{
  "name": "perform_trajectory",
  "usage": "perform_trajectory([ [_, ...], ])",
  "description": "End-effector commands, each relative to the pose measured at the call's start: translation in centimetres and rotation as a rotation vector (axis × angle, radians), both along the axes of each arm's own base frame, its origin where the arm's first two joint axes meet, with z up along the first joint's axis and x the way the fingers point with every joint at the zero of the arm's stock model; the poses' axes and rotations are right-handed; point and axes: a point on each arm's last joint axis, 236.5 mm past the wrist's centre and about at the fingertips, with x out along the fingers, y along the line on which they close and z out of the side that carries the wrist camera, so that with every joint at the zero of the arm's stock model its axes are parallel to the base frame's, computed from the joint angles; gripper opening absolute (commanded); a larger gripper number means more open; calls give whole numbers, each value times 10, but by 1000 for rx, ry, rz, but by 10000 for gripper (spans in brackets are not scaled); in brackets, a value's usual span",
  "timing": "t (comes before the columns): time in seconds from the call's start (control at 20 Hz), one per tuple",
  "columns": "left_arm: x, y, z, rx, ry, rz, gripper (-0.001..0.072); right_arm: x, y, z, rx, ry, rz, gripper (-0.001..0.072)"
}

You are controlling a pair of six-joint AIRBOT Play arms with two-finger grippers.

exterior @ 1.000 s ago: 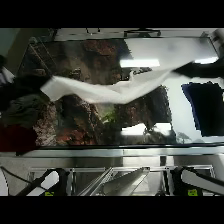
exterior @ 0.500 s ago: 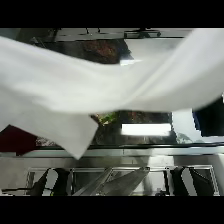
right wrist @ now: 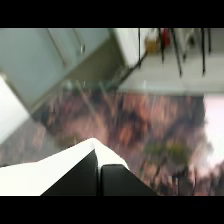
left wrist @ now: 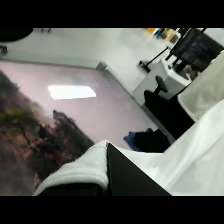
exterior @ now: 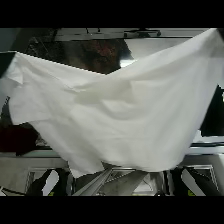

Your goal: Fold the shirts.

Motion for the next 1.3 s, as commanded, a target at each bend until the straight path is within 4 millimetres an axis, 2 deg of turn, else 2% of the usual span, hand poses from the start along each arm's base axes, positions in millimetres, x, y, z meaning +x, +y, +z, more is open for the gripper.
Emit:
perform_trajectory([
  [0.0, 68, 4, -136, 127, 273, 5, 27, 66, 1, -134, -78, 279, -13, 18],
  [0.15, 116, 16, -229, 145, 466, -18, 26, 116, -8, -229, -32, 455, -43, 18],
  [0.3, 160, 26, -297, 83, 610, -41, 17, 145, -24, -325, 11, 619, -94, 18],
  [0.35, 174, 30, -316, 59, 652, -39, 16, 152, -27, -351, 23, 660, -107, 18],
  [0.45, 198, 34, -341, 35, 689, -34, 10, 169, -30, -380, 67, 695, -128, 18],
  [0.5, 209, 38, -347, 30, 688, -22, 9, 179, -31, -385, 91, 694, -134, 19],
  [0.6, 228, 45, -348, 26, 670, 4, 8, 202, -33, -381, 124, 664, -137, 18],
  [0.75, 239, 62, -341, 131, 660, 51, 8, 227, -39, -359, 124, 598, -143, 18],
  [0.8, 237, 59, -335, 168, 654, 33, 8, 231, -39, -353, 121, 582, -142, 18],
  [0.9, 231, 51, -329, 218, 654, -11, 8, 230, -38, -352, 113, 582, -132, 18],
  [1.0, 224, 44, -331, 259, 674, -32, 7, 217, -34, -364, 49, 622, -87, 18],
  [1.1, 207, 42, -344, 316, 750, -63, 0, 203, -34, -376, -18, 663, -49, 18],
  [1.25, 182, 44, -357, 381, 857, -98, 0, 186, -50, -400, -139, 746, -65, 18],
])
